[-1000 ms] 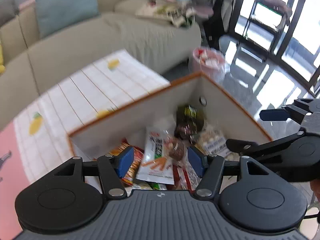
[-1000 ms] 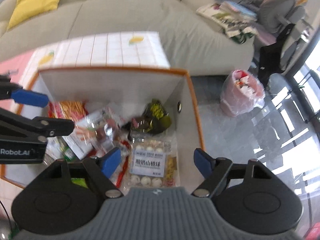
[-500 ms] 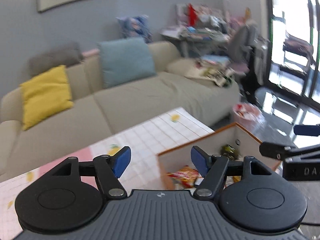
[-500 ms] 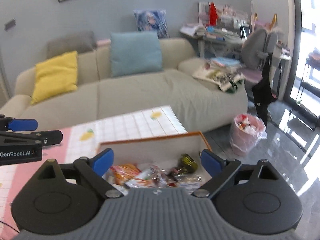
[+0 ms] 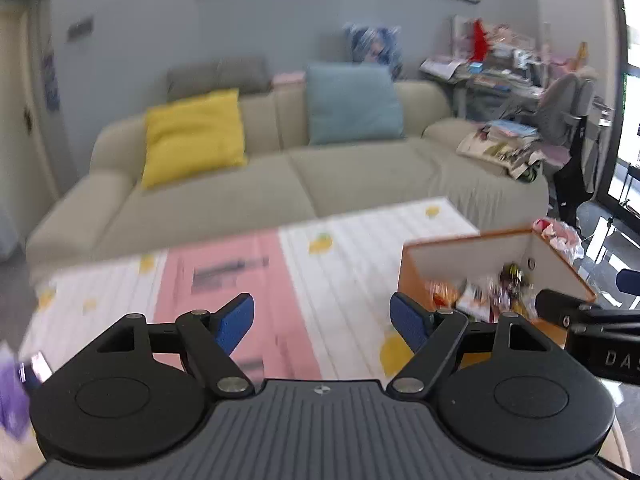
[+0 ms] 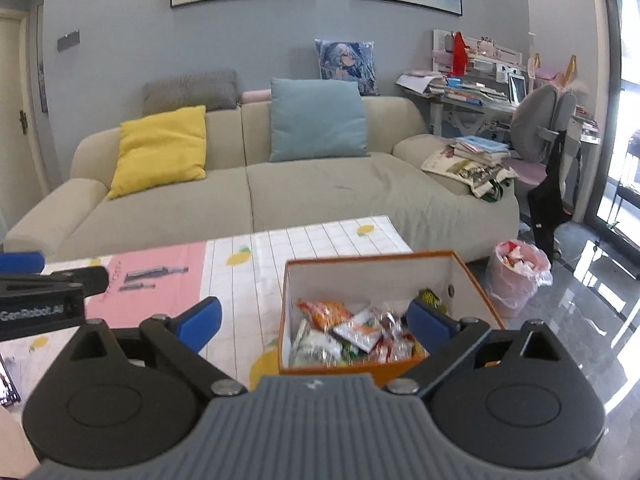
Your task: Organize snacks
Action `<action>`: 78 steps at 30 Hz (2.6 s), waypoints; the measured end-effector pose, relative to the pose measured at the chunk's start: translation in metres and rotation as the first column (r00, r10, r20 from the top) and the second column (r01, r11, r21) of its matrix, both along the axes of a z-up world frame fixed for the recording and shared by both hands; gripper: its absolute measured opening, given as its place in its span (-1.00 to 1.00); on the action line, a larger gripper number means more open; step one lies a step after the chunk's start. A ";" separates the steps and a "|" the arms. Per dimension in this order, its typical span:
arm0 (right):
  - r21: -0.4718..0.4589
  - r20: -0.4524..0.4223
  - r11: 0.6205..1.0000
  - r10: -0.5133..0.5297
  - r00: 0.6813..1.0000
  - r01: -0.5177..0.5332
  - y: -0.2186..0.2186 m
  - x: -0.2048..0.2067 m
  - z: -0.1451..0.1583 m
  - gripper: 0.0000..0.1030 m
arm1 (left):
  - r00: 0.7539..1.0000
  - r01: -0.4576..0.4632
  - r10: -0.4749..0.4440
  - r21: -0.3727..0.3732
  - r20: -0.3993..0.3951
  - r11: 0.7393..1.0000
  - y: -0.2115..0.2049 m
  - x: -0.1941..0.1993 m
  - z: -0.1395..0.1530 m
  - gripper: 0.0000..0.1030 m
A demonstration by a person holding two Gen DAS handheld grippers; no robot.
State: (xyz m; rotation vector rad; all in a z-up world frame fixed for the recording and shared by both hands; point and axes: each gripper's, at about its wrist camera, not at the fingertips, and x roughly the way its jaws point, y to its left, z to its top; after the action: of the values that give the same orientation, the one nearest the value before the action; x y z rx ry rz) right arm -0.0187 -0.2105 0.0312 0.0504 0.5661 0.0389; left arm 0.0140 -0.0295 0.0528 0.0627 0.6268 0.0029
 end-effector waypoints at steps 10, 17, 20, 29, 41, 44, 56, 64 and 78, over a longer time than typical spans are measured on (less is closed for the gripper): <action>-0.036 -0.087 0.999 -0.008 0.996 0.005 0.021 -0.023 -0.032 0.88 | 0.985 -0.107 0.108 0.021 -0.136 0.994 0.017 -0.032 -0.034 0.76; -0.036 -0.140 0.999 -0.008 0.990 0.003 0.024 -0.021 -0.045 0.88 | 0.975 -0.103 0.108 0.034 -0.195 0.994 0.016 -0.034 -0.049 0.76; -0.039 -0.143 0.999 -0.011 0.990 0.006 0.024 -0.022 -0.046 0.88 | 0.973 -0.095 0.101 0.039 -0.210 0.995 0.015 -0.034 -0.053 0.76; -0.042 -0.134 0.999 -0.011 0.991 0.005 0.025 -0.021 -0.045 0.88 | 0.972 -0.094 0.101 0.042 -0.214 0.995 0.014 -0.035 -0.052 0.76; -0.049 -0.128 0.999 -0.007 0.992 0.001 0.027 -0.022 -0.045 0.88 | 0.971 -0.095 0.102 0.040 -0.217 0.995 0.015 -0.034 -0.052 0.76; -0.049 -0.125 0.999 -0.006 0.992 0.000 0.027 -0.023 -0.044 0.88 | 0.970 -0.099 0.105 0.038 -0.218 0.994 0.017 -0.035 -0.051 0.76; -0.047 -0.132 0.999 0.000 0.991 -0.006 0.029 -0.022 -0.044 0.88 | 0.970 -0.100 0.105 0.038 -0.217 0.994 0.018 -0.034 -0.051 0.76; -0.046 -0.128 0.999 0.000 0.992 -0.006 0.029 -0.022 -0.044 0.88 | 0.971 -0.103 0.109 0.038 -0.215 0.994 0.017 -0.035 -0.050 0.76; -0.044 -0.130 0.999 0.000 0.992 -0.006 0.028 -0.021 -0.044 0.88 | 0.972 -0.098 0.103 0.036 -0.211 0.995 0.012 -0.035 -0.049 0.76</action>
State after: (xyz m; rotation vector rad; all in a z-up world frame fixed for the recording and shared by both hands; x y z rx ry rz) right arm -0.0401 -0.1821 -0.0126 0.0091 0.6967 0.0258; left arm -0.0213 -0.0176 0.0041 0.0563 0.8439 0.1033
